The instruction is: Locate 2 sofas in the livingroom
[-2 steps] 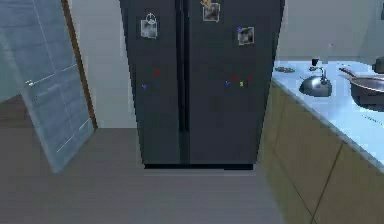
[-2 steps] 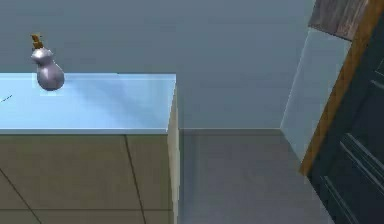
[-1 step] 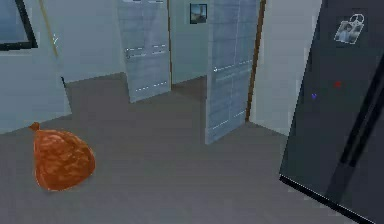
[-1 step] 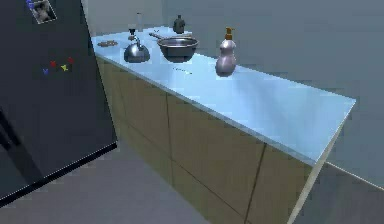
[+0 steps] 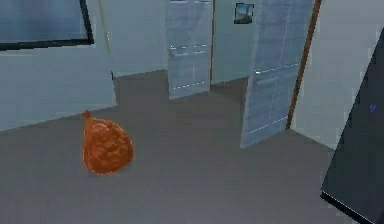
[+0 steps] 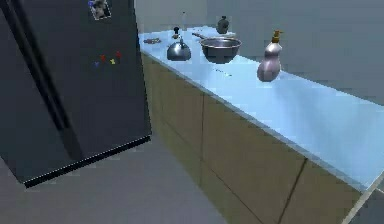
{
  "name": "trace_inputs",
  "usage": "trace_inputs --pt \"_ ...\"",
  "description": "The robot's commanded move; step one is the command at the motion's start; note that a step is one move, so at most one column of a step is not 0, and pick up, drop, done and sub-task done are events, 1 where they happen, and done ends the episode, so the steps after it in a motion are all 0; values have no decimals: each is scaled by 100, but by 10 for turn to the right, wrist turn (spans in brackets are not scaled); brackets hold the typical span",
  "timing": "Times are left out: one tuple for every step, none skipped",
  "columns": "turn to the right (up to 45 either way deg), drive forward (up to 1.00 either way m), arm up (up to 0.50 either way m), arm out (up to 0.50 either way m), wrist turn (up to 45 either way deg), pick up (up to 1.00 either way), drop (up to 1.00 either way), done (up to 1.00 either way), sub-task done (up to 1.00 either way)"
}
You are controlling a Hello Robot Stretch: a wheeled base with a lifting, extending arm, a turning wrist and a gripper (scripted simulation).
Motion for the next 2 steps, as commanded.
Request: trace_inputs --pt "0 100 0 0 0 0 0 0 0" --pt "0 95 0 0 0 0 0 0 0"
